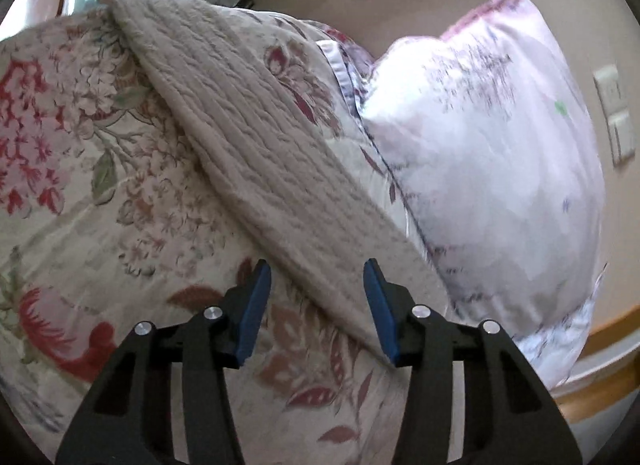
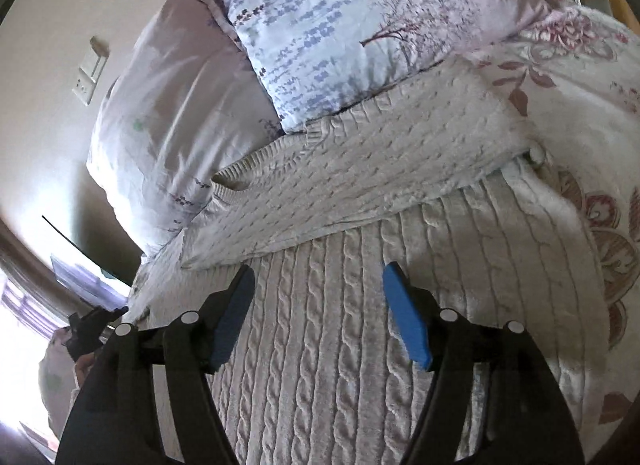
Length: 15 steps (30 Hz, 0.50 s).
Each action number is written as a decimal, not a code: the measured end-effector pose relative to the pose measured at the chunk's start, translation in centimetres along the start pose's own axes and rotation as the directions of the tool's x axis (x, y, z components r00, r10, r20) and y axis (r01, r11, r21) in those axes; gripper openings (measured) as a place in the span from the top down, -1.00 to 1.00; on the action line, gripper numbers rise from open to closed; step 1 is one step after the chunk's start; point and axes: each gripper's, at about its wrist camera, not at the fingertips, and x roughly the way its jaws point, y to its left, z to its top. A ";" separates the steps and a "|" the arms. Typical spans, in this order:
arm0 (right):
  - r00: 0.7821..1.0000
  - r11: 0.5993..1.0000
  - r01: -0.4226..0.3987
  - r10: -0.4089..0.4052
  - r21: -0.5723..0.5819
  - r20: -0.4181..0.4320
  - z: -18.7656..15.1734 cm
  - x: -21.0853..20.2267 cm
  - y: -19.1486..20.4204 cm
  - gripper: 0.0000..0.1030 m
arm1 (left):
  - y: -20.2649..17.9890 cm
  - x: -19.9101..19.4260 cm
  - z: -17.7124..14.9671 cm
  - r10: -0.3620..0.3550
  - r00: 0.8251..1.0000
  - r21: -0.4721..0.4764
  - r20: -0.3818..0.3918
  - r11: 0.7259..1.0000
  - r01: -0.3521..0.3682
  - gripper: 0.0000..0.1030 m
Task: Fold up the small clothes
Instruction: 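Close the left tool on the sweater side edge and lift it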
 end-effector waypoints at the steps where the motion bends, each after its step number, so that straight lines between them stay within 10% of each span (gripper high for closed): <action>1: 1.000 1.000 -0.001 0.001 -0.003 -0.001 0.0 0.0 0.1 -0.33 | 0.2 0.1 0.4 0.002 1.000 -0.019 0.012 1.000 -0.002 0.13; 15: 0.999 0.999 -0.031 0.031 -0.018 -0.012 -0.2 0.3 0.4 -0.46 | 2.2 1.1 1.6 -0.021 0.999 -0.124 0.033 0.992 0.025 0.84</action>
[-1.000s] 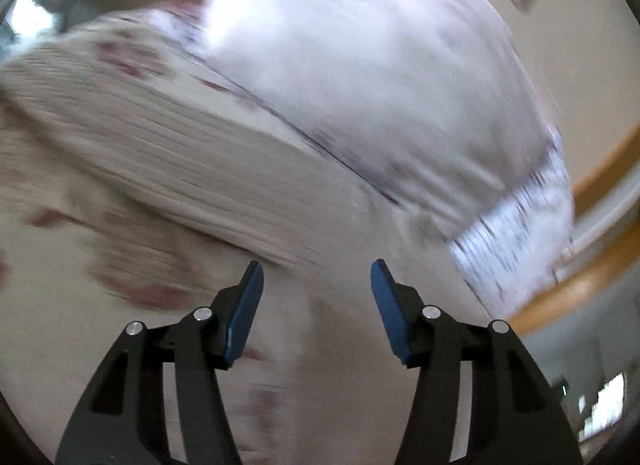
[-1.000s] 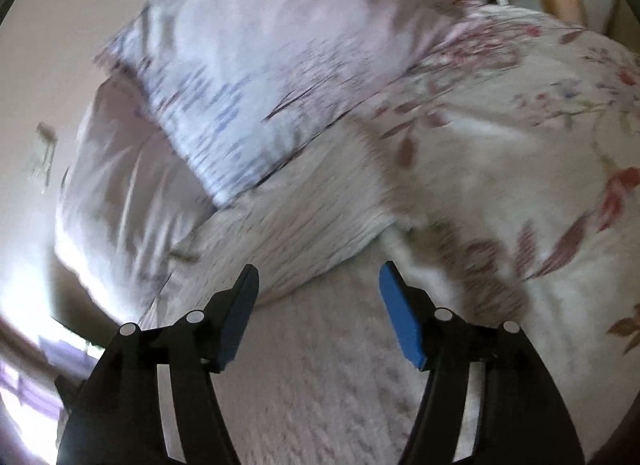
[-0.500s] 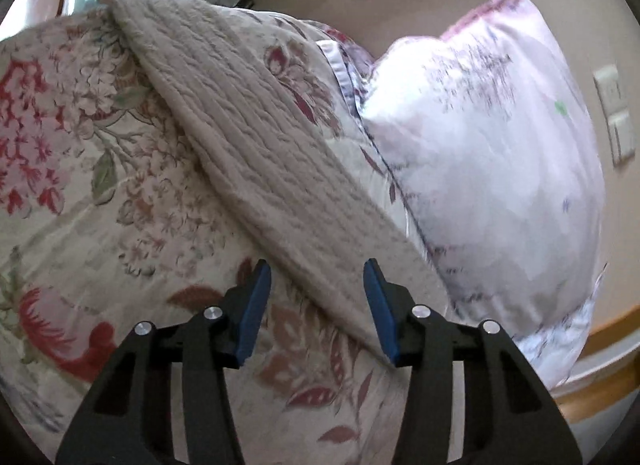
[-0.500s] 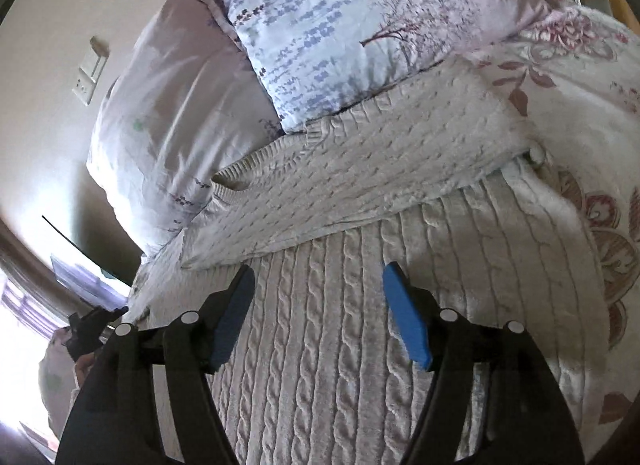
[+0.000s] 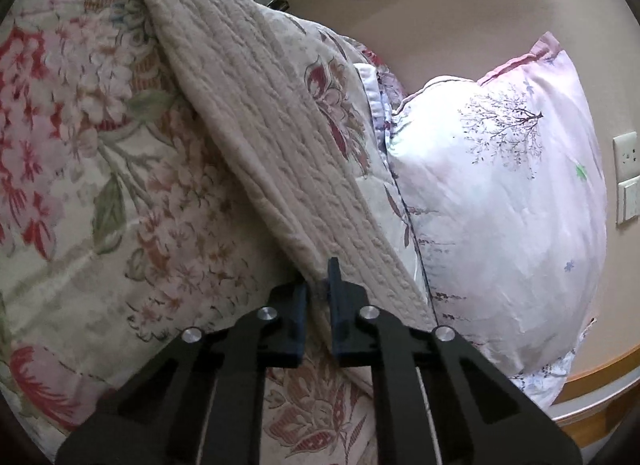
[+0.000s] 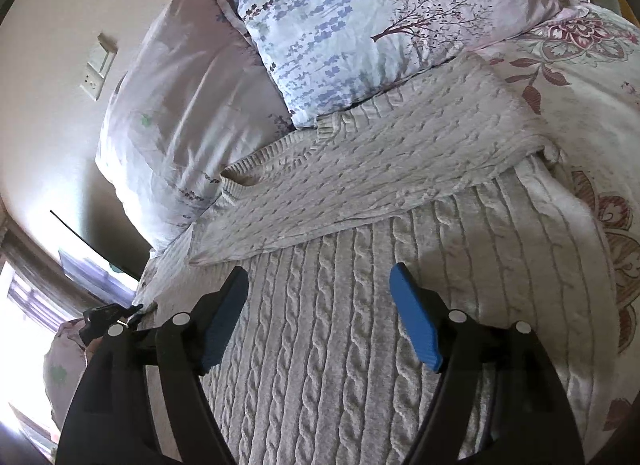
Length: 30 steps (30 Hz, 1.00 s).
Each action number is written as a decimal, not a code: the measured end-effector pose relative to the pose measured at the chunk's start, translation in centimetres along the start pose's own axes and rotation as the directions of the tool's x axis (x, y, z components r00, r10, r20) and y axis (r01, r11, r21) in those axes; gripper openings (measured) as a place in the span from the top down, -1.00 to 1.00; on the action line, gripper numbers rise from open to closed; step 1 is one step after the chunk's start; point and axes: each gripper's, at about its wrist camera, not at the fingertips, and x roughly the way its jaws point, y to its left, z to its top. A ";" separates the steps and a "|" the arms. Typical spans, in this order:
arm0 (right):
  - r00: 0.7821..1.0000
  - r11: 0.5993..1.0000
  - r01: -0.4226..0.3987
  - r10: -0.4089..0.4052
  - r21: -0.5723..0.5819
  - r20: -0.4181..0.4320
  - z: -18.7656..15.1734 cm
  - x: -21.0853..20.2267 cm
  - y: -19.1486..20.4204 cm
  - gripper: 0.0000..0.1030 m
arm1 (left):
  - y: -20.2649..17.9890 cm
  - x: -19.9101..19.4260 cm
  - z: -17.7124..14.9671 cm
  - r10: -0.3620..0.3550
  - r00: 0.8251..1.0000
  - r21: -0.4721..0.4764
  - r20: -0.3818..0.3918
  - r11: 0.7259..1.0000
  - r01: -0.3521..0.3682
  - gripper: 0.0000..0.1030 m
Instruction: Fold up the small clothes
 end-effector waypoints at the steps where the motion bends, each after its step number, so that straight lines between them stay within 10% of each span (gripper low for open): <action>1: 1.000 1.000 -0.003 0.003 0.000 0.000 0.0 0.0 0.0 -0.46 | -0.2 -0.2 -0.2 -0.005 1.000 0.008 0.008 1.000 0.004 0.85; 7: 1.000 1.000 -0.013 0.013 0.003 0.003 0.0 -0.1 -0.1 -0.47 | -4.7 -2.0 -2.0 -0.185 0.983 0.066 0.015 0.981 0.184 0.87; 15: 1.000 1.000 -0.024 0.024 0.007 0.009 -0.1 -0.2 -0.1 -0.47 | -13.9 -0.1 -10.9 -0.397 0.895 0.203 -0.203 0.877 0.435 0.87; 25: 0.999 0.999 -0.037 0.037 0.015 0.018 -0.3 -0.5 -0.1 -0.47 | -14.2 7.9 -21.6 -0.217 0.854 0.226 -0.473 0.907 0.356 0.68; 30: 0.999 0.999 -0.044 0.043 0.021 0.023 -0.3 -0.6 -0.1 -0.47 | -12.5 7.1 -20.0 -0.208 0.881 0.180 -0.424 0.934 0.308 0.09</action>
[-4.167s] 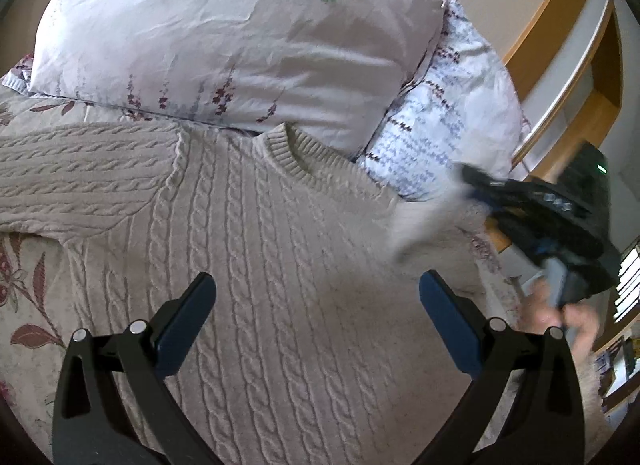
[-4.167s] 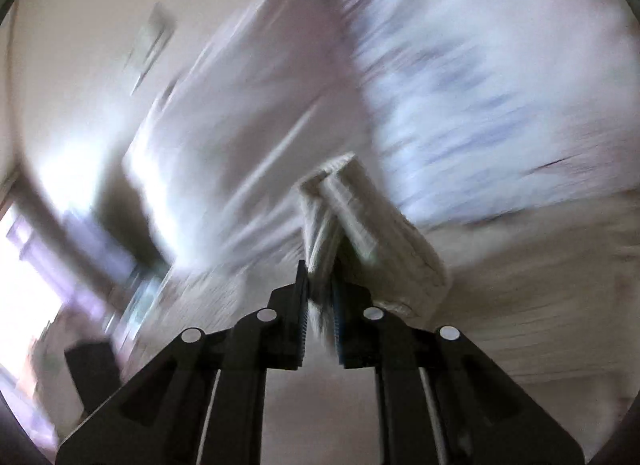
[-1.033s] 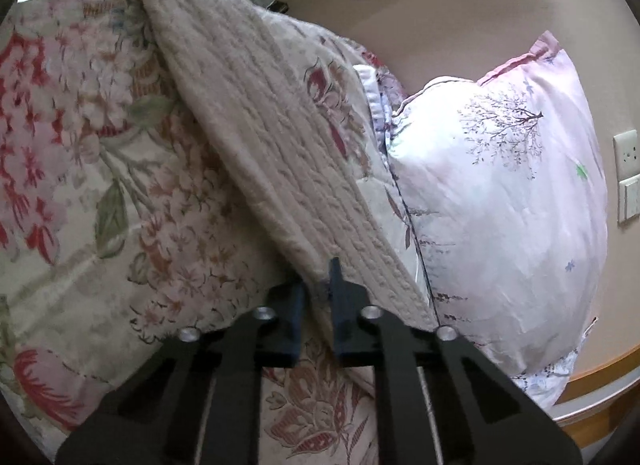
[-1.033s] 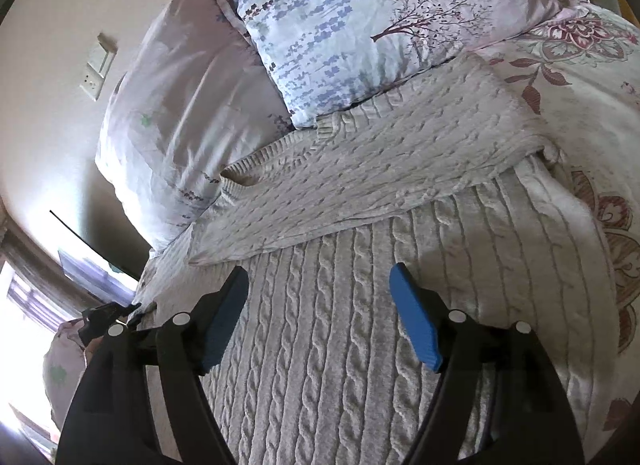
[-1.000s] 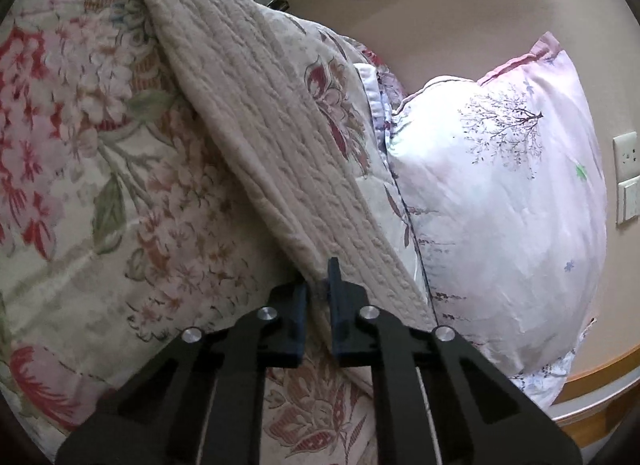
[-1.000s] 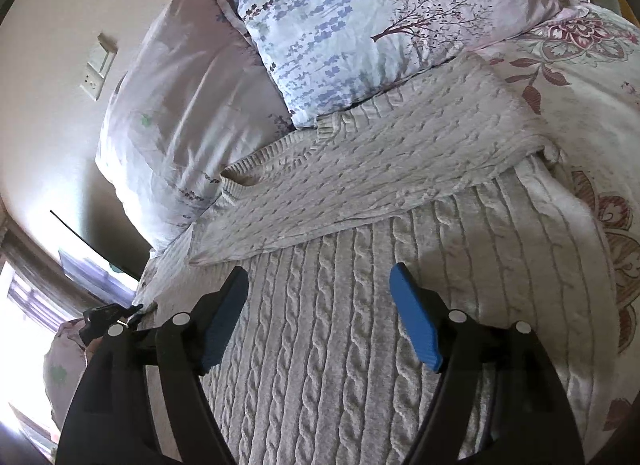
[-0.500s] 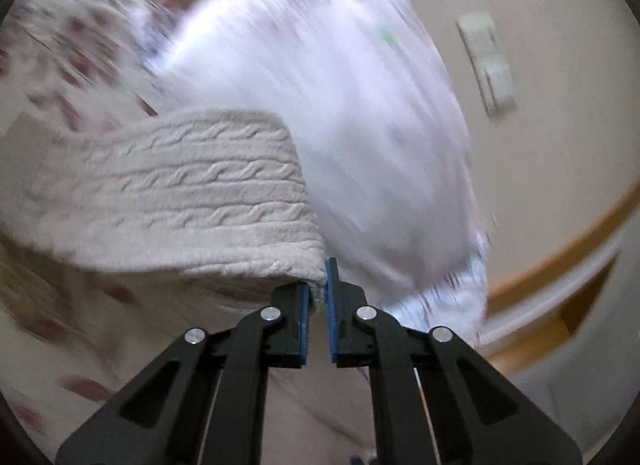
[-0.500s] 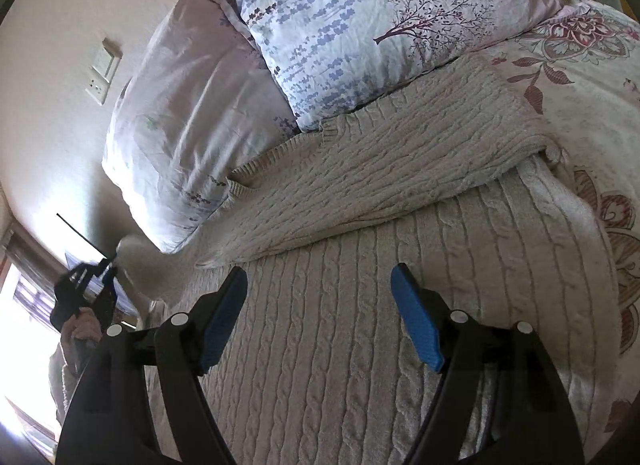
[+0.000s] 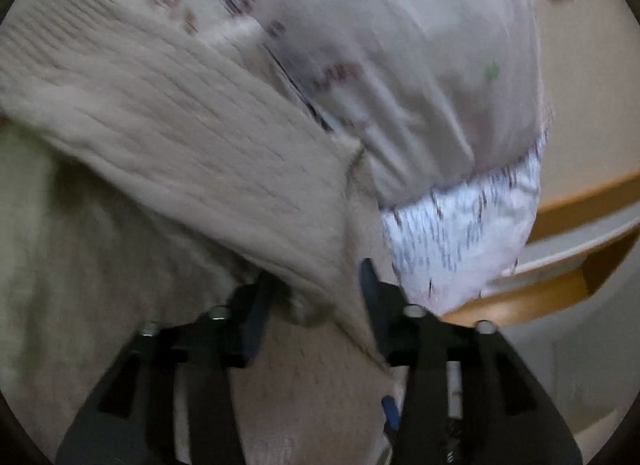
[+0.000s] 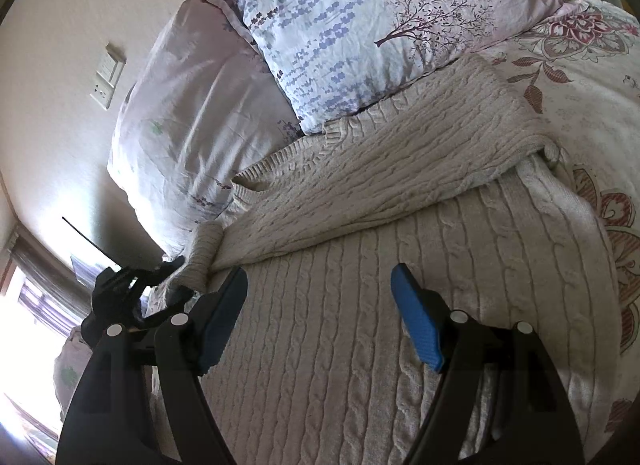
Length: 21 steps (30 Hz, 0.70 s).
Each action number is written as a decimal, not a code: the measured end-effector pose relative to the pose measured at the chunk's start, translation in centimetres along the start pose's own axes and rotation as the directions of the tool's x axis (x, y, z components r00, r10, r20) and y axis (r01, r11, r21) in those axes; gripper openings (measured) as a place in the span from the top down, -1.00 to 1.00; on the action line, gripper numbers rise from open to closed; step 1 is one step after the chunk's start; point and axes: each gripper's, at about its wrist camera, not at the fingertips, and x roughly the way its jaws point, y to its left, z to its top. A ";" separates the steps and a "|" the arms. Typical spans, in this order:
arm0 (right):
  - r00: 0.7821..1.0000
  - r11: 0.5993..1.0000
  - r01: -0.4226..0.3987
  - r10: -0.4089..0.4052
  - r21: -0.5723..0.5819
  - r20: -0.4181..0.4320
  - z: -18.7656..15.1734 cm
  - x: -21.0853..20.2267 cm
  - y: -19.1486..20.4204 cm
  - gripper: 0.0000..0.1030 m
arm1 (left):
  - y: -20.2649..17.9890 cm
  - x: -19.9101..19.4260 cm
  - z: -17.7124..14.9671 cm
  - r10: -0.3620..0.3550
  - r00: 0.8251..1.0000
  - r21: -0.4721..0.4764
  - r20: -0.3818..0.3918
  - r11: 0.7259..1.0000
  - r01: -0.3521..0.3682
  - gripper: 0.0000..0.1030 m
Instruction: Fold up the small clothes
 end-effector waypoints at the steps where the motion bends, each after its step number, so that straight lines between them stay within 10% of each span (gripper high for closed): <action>1: 1.000 1.000 -0.002 0.002 0.001 0.001 0.0 0.0 0.0 -0.47 | 0.1 -0.8 0.5 0.003 1.000 -0.010 0.021 1.000 -0.002 0.09; 6: 1.000 1.000 -0.008 0.008 0.004 0.004 0.0 -0.1 0.0 -0.47 | 2.7 -4.8 3.2 0.042 0.991 -0.096 0.131 0.995 -0.029 0.10; 11: 1.000 1.000 -0.015 0.015 0.007 0.008 0.0 -0.1 0.0 -0.47 | 4.4 -7.0 5.1 0.047 0.980 -0.151 0.196 0.988 -0.017 0.76; 21: 1.000 1.000 -0.022 0.022 0.014 0.017 0.4 -0.5 -0.1 -0.47 | -8.3 -0.8 1.8 -0.105 0.992 0.259 0.071 0.962 0.083 0.84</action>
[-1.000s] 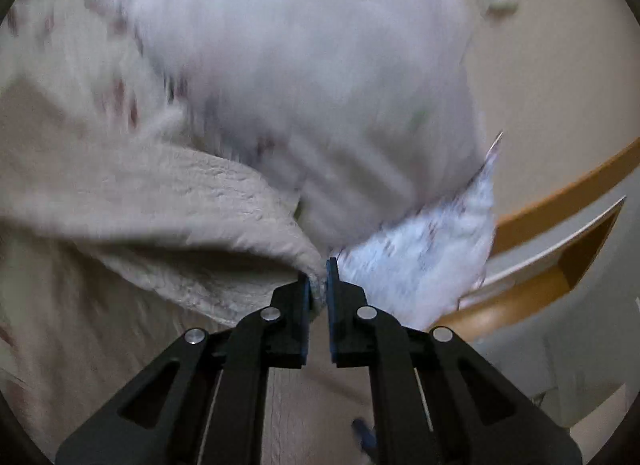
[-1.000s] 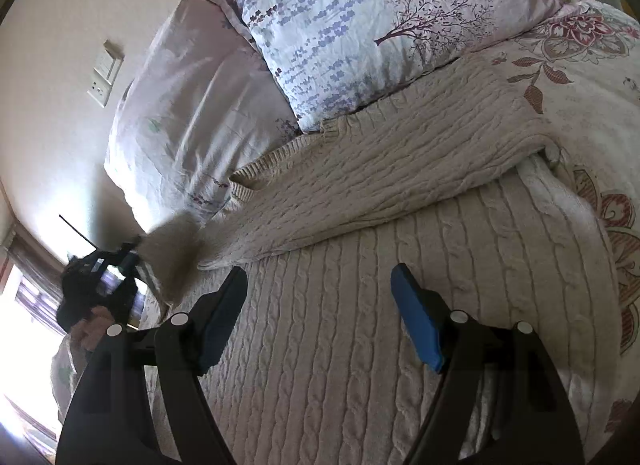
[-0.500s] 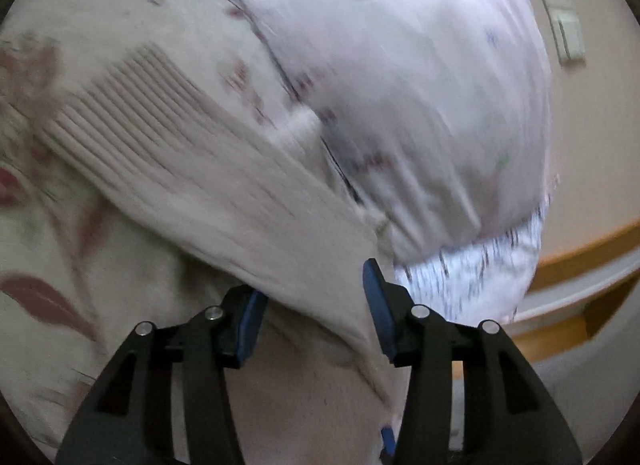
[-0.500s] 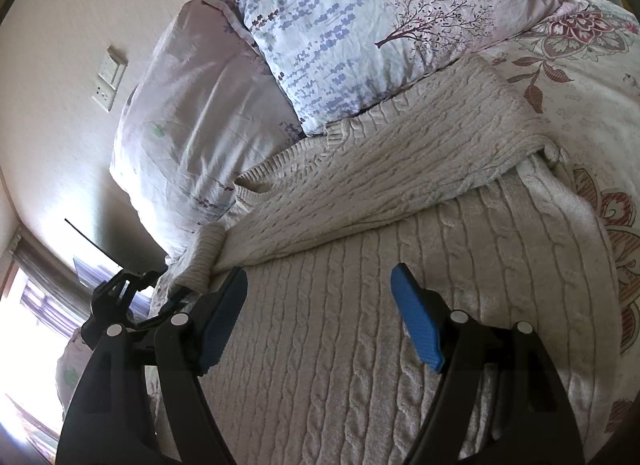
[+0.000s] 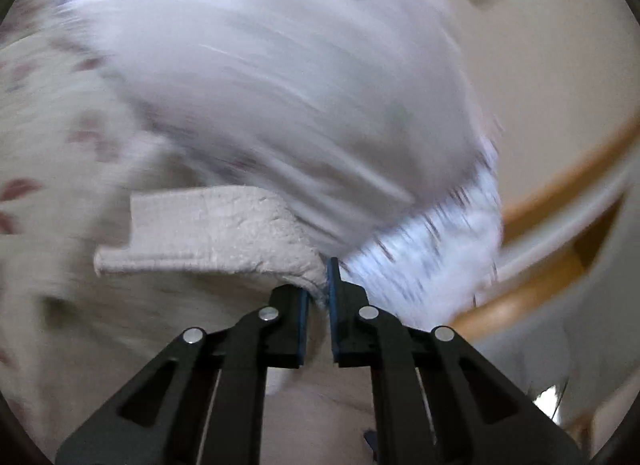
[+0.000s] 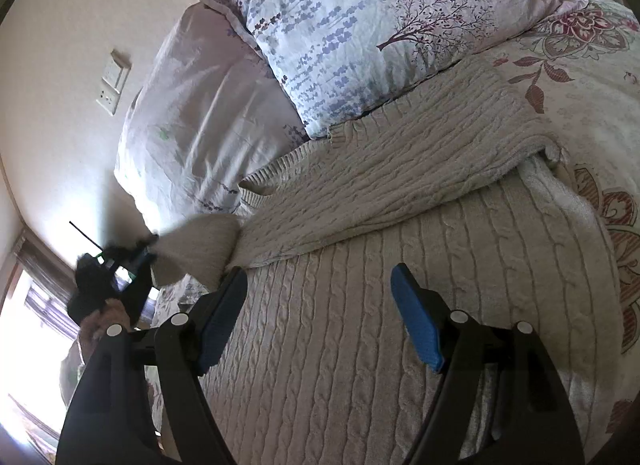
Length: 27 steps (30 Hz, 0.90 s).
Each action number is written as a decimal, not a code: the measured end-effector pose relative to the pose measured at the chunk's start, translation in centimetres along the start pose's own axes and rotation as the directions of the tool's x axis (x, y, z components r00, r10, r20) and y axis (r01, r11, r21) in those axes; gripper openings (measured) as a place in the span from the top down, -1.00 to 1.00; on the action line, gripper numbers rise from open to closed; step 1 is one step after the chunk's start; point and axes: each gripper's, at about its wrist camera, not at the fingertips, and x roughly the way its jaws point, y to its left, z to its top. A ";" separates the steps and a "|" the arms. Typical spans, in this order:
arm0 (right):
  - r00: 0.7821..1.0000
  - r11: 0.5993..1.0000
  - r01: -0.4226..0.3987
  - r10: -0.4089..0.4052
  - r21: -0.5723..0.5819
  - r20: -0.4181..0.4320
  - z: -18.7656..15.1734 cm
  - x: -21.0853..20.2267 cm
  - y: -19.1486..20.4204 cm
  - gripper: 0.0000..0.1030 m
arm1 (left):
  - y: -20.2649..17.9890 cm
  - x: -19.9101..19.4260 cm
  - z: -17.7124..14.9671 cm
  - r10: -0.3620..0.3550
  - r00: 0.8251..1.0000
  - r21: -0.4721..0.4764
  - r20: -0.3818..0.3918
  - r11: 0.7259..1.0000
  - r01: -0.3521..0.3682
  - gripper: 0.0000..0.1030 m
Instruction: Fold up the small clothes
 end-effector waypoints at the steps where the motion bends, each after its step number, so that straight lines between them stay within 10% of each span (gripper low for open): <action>1: 1.000 1.000 -0.001 0.001 0.005 0.005 0.1 -0.1 -0.1 -0.47 | -1.3 1.2 -0.6 -0.017 0.999 0.045 -0.037 0.999 0.019 0.83; 4: 1.000 1.000 -0.002 0.002 0.026 0.003 0.3 -0.3 -0.3 -0.47 | -6.3 6.9 -5.0 -0.001 0.961 0.268 -0.277 0.960 0.078 0.45; 8: 0.999 0.999 0.050 -0.049 0.022 -0.018 1.1 -1.3 -0.3 -0.47 | -8.4 7.8 -9.4 0.072 0.924 0.466 -0.376 0.876 0.122 -0.15; 14: 0.992 0.994 0.104 -0.102 0.019 -0.077 5.0 -2.3 0.4 -0.33 | -4.7 0.9 -6.8 0.265 0.950 0.604 -0.164 0.788 -0.116 -0.36; 18: 0.976 0.988 0.151 -0.146 0.021 -0.159 7.0 0.0 0.6 -0.14 | -0.4 -3.8 -4.8 0.441 0.897 0.597 -0.024 0.726 -0.340 -0.36; 23: 0.954 0.970 0.236 -0.244 -0.066 -0.173 7.7 3.1 0.7 0.00 | 4.6 -8.2 -4.0 0.520 0.854 0.526 -0.012 0.730 -0.437 -0.36; 27: 0.945 0.969 0.237 -0.248 -0.075 -0.214 7.0 4.9 0.3 0.15 | 5.9 -9.2 -5.0 0.503 0.863 0.509 -0.045 0.755 -0.413 -0.36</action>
